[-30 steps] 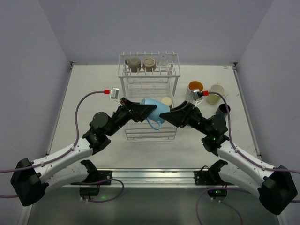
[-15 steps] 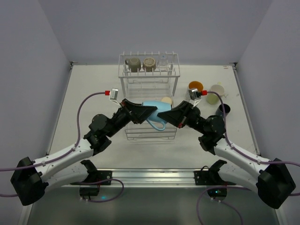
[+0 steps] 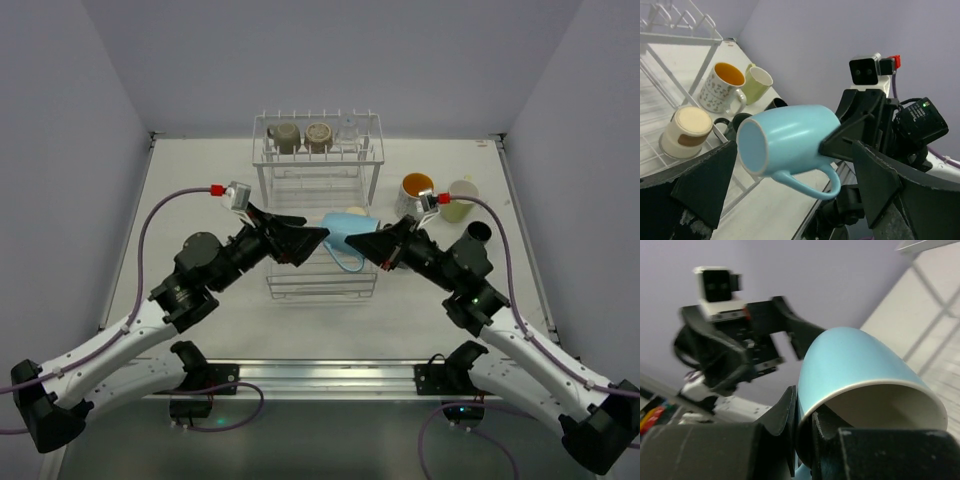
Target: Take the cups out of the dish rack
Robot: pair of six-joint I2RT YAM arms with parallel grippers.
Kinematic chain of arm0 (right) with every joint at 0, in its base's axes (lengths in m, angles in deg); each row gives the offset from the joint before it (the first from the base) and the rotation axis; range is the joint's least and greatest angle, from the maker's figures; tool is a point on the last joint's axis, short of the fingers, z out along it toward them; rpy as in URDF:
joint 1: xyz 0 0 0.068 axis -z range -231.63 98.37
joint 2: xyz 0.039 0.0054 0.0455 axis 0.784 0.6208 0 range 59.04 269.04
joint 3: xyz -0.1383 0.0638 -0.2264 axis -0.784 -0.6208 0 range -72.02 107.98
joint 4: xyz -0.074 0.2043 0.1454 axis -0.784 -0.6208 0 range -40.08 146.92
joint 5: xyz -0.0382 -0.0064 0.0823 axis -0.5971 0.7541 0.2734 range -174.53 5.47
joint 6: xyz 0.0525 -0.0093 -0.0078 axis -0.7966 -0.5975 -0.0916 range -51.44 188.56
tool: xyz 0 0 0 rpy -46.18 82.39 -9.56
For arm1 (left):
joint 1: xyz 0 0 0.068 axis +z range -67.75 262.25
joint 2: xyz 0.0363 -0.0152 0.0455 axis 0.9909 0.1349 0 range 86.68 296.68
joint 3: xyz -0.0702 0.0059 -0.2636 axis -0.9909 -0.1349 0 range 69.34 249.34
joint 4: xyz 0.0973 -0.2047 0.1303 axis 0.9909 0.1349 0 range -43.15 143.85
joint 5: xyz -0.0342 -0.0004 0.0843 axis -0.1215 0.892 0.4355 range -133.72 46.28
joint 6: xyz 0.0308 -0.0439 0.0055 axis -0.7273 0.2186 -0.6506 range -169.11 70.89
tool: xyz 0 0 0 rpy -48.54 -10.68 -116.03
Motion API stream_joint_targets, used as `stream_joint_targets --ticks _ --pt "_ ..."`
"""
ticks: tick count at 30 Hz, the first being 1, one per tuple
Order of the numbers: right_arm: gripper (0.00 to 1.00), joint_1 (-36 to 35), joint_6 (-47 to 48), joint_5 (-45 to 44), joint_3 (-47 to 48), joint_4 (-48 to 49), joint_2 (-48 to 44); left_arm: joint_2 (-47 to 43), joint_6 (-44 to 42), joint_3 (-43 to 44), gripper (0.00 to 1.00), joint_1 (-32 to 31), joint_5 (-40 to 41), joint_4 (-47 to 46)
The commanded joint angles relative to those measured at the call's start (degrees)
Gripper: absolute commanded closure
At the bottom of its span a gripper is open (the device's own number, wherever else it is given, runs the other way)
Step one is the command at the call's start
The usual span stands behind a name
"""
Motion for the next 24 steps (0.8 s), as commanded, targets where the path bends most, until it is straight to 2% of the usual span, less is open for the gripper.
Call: stream_joint_targets --ticks 1,2,3,4,5,7,8,10,15,24 --pt "1.00 1.7 13.0 -10.8 9.1 -21.3 -2.8 -2.9 -10.3 7.5 0.00 -0.2 3.5 12.4" --pt "1.00 2.2 14.8 -12.6 10.6 -25.6 -3.3 -3.3 -11.7 8.5 0.00 -0.2 4.3 15.2" --pt "1.00 4.1 16.6 -15.6 12.0 -29.6 -3.3 -3.4 -13.2 10.4 0.00 -0.1 4.8 21.9" --pt "1.00 5.5 19.3 -16.8 14.7 -38.2 -3.2 -3.5 -16.0 11.1 0.00 -0.2 6.4 24.6" --pt "1.00 7.1 20.2 -18.1 16.1 -42.3 -2.8 -3.7 -17.1 11.6 0.00 -0.1 7.2 27.0" --pt "1.00 13.1 23.0 -19.8 17.7 -50.3 -1.7 -4.0 -20.3 11.8 0.00 -0.1 9.3 32.6" --pt "1.00 15.4 24.3 -23.5 18.3 -54.1 -1.4 -3.7 -22.0 11.6 0.00 -0.1 9.8 35.3" --pt "1.00 17.0 26.0 -29.4 19.0 -57.9 -0.6 -3.1 -24.1 11.3 0.00 -0.2 9.5 38.1" --pt "1.00 19.0 27.2 -37.9 20.2 -62.6 4.1 -3.2 -27.3 8.4 0.00 -0.2 10.2 38.6" --pt "1.00 26.4 29.4 -36.1 20.1 -62.5 14.8 -6.5 -28.8 3.9 0.00 -0.1 10.7 37.8"
